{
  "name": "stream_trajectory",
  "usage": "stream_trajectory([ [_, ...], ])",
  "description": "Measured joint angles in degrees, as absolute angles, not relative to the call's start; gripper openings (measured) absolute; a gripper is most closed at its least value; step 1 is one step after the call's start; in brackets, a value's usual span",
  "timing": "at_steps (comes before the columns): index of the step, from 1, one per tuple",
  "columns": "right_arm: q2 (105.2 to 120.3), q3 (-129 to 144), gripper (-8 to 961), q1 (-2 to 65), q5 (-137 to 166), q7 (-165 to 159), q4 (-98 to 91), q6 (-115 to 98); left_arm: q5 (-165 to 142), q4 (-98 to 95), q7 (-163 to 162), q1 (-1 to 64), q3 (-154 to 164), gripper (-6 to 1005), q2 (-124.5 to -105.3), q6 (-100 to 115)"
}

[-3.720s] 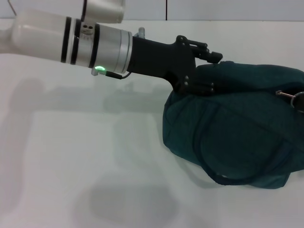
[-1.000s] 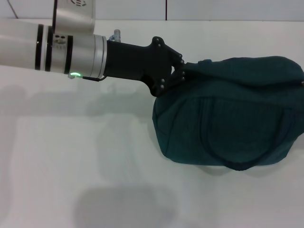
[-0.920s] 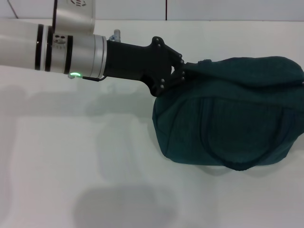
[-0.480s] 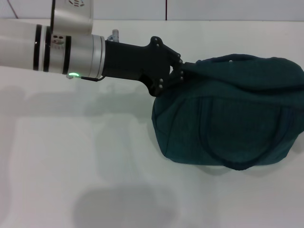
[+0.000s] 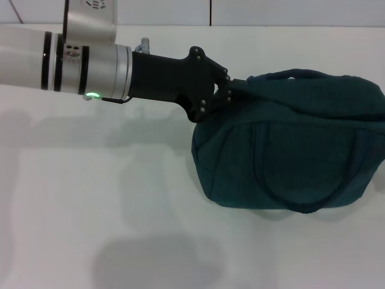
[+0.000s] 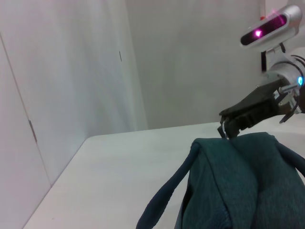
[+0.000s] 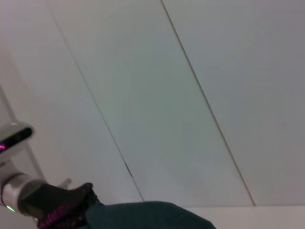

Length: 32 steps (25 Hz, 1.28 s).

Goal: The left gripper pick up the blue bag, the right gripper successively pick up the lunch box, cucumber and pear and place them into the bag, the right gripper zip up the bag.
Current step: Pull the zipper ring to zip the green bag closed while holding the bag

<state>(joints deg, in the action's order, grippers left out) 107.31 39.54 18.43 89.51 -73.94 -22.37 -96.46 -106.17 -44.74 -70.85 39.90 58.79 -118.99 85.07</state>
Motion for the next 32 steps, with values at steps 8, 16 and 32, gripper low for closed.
stream_trajectory([
  [8, 107.57, 39.97, 7, 18.33, 90.48, -73.91, -22.37, -92.9, -106.17, -44.74, -70.84, 39.9, 58.79, 92, -119.0, 85.07],
  [16, 107.66, 39.99, 7, 18.59, 91.8, -73.99, -22.4, -90.66, -106.17, -44.74, -70.85, 40.11, 58.71, 107, -119.0, 85.04],
  [32, 108.04, 40.14, 7, 18.67, 93.43, -74.32, -22.32, -86.3, -105.95, -44.83, -70.84, 40.04, 58.7, 137, -118.96, 84.46],
])
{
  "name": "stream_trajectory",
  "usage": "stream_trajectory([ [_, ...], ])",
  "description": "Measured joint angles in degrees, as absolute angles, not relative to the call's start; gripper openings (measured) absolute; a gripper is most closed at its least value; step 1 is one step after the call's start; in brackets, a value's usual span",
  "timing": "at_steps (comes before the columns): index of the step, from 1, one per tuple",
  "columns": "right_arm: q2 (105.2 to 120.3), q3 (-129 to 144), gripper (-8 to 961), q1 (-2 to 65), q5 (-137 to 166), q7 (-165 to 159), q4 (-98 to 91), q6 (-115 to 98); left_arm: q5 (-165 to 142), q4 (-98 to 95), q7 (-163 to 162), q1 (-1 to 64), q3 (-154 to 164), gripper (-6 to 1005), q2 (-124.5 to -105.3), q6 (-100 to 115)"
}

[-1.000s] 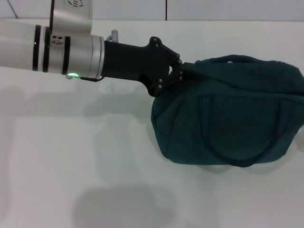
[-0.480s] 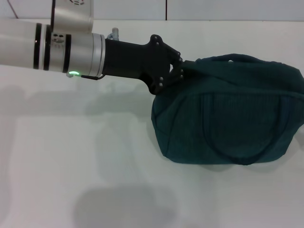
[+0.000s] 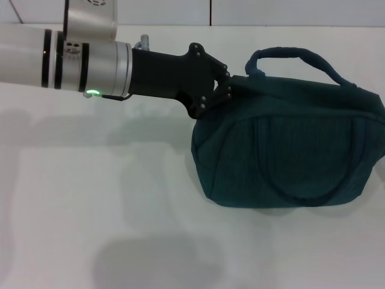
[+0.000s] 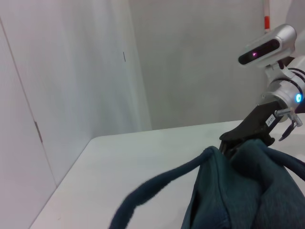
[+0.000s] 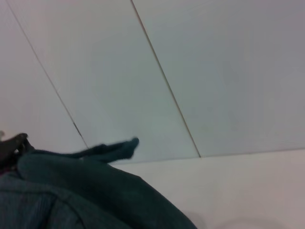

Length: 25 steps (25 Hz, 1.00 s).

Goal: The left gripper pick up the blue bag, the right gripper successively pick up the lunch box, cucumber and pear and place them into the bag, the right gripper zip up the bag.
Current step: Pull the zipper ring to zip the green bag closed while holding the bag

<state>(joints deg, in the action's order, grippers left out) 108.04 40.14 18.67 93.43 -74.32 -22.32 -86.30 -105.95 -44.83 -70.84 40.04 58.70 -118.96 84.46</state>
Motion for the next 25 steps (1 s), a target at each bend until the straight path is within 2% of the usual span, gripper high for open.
stream_trajectory([
  [5, 109.0, 40.32, 7, 19.14, 95.17, -74.35, -22.33, -83.57, -105.94, -44.83, -70.84, 39.98, 58.71, 146, -119.0, 84.54],
  [25, 109.8, 40.17, 6, 19.88, 95.54, -74.21, -22.62, -82.32, -105.96, -44.82, -70.85, 40.26, 58.8, 184, -119.08, 84.56],
])
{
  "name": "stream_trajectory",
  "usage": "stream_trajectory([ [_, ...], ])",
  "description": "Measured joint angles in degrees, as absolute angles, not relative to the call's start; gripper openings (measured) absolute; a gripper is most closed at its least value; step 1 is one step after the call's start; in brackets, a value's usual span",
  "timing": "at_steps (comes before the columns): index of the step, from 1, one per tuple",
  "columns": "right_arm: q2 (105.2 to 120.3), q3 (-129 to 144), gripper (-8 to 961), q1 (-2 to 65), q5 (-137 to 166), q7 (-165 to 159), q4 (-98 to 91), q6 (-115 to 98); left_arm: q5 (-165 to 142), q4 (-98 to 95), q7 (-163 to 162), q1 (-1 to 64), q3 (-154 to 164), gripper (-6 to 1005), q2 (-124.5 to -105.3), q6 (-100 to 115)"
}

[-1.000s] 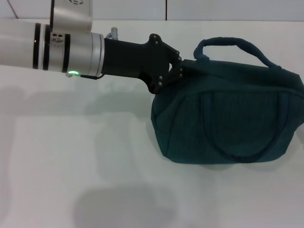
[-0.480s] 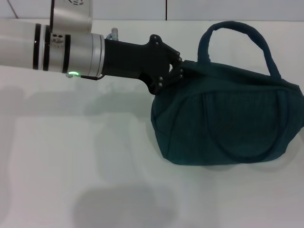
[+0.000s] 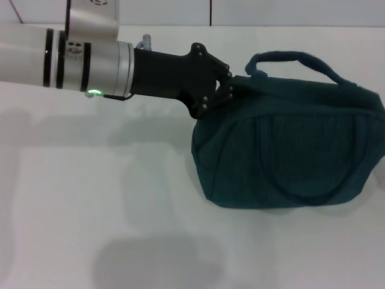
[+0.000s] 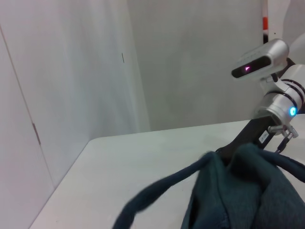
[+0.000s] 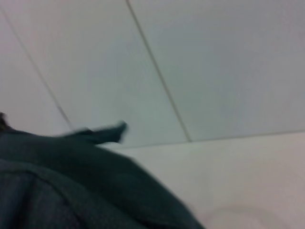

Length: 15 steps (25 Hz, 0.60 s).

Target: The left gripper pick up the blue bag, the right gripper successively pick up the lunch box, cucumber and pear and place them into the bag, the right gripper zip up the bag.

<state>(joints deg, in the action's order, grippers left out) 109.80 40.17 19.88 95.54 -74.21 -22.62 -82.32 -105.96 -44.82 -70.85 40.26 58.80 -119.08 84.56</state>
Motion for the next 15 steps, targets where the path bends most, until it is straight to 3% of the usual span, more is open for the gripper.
stream_trajectory([
  [10, 109.48, 40.11, 22, 20.07, 95.46, -74.5, -22.92, -87.96, -102.97, -44.82, -71.51, 39.24, 58.64, 203, -119.34, 84.44],
  [15, 108.52, 39.78, 154, 19.64, 95.51, -75.29, -22.99, -89.31, -101.88, -45.94, -74.26, 38.28, 58.53, 212, -119.21, 84.34],
])
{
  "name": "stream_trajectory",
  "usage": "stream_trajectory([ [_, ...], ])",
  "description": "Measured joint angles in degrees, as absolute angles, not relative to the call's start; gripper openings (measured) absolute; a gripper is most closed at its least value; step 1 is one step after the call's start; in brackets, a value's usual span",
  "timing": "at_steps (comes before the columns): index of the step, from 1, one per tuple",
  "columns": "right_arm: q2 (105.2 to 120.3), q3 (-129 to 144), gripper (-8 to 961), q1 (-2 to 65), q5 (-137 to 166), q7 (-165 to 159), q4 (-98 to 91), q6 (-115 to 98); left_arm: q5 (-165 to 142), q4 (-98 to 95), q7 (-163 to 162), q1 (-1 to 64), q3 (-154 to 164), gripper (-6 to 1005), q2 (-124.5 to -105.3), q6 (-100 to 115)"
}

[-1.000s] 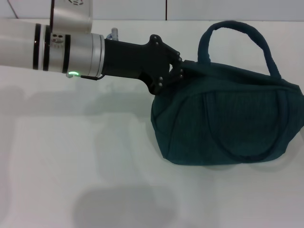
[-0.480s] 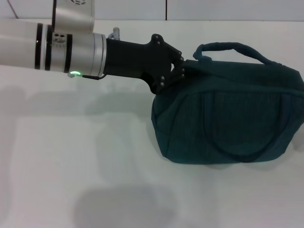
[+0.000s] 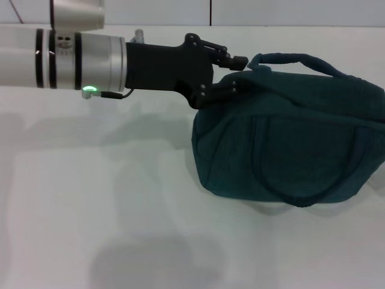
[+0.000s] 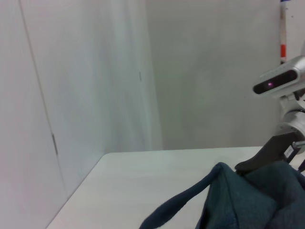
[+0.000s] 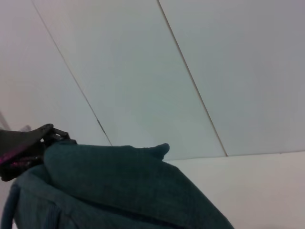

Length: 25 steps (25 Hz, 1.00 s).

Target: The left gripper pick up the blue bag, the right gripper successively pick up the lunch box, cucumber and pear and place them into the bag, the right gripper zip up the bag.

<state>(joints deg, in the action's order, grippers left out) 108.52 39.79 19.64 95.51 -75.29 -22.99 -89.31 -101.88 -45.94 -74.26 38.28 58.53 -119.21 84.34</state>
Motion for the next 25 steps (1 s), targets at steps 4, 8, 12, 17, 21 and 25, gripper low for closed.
stream_trajectory([
  [4, 107.64, 38.8, 283, 18.53, 95.16, -75.5, -23.79, -93.39, -101.77, -47.36, -76.14, 36.84, 58.53, 220, -119.23, 84.34],
  [8, 107.74, 36.95, 481, 17.17, 94.87, -74.32, -26.36, -98.79, -101.13, -47.8, -77.87, 35.75, 58.54, 371, -119.2, 84.61],
  [12, 107.98, 36.38, 599, 17.08, 94.48, -71.32, -27.54, -104.1, -98.4, -48.47, -77.7, 33.88, 57.14, 499, -119.01, 84.88],
  [17, 108.0, 36.34, 725, 17.97, 92.67, -70.92, -29.56, -107.58, -97.29, -50.76, -77.79, 31.92, 53.4, 576, -119.17, 87.54],
  [21, 108.15, 36.31, 781, 19.32, 91.49, -71.0, -31.54, -110.33, -94.0, -50.95, -77.75, 30.85, 52.36, 576, -118.92, 90.92],
  [25, 107.99, 36.3, 780, 22.52, 91.19, -71.42, -31.88, -114.08, -93.21, -50.85, -79.8, 30.88, 52.28, 576, -118.74, 97.17],
])
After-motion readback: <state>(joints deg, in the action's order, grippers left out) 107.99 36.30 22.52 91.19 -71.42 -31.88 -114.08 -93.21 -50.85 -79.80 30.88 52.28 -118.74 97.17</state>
